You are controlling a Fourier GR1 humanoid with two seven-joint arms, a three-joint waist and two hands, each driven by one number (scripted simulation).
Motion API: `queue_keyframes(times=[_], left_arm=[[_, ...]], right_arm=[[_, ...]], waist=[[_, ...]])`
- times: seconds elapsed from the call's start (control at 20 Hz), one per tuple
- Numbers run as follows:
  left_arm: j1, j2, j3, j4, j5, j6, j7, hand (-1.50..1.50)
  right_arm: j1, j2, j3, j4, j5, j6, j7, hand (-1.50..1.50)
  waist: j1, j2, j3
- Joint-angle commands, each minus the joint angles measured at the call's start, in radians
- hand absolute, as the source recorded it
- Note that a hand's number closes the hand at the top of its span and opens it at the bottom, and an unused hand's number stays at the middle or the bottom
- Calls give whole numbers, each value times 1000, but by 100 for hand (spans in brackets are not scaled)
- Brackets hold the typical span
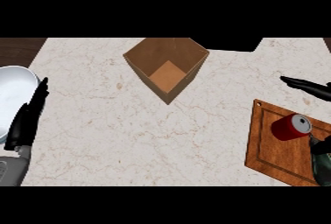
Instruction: Pick the can from the cutting board and place it in the cardboard box
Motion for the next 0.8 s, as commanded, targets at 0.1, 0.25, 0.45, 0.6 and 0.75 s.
queue_keyframes(times=[0.1,0.25,0.45,0.6,0.75], left_arm=[[-10,-17,-10,17,-18,14,6,0],[-43,-18,-20,16,-22,1,28,0],[-27,-14,-14,20,-28,1,19,0],[-19,-8,13,32,-12,-6,14,0],[8,3,24,13,-24,4,7,0]], right_arm=[[-80,-111,155,66,242,51,-268,-150],[-136,-144,233,120,361,-26,-304,-150],[-215,-71,338,234,451,-76,-344,-150],[-235,-19,410,307,528,-146,-382,-150],[-270,62,440,447,592,-254,-405,-150]], waist=[[6,-3,-5],[13,1,-6],[12,-6,-8],[-18,-14,-9],[-25,-16,-8]])
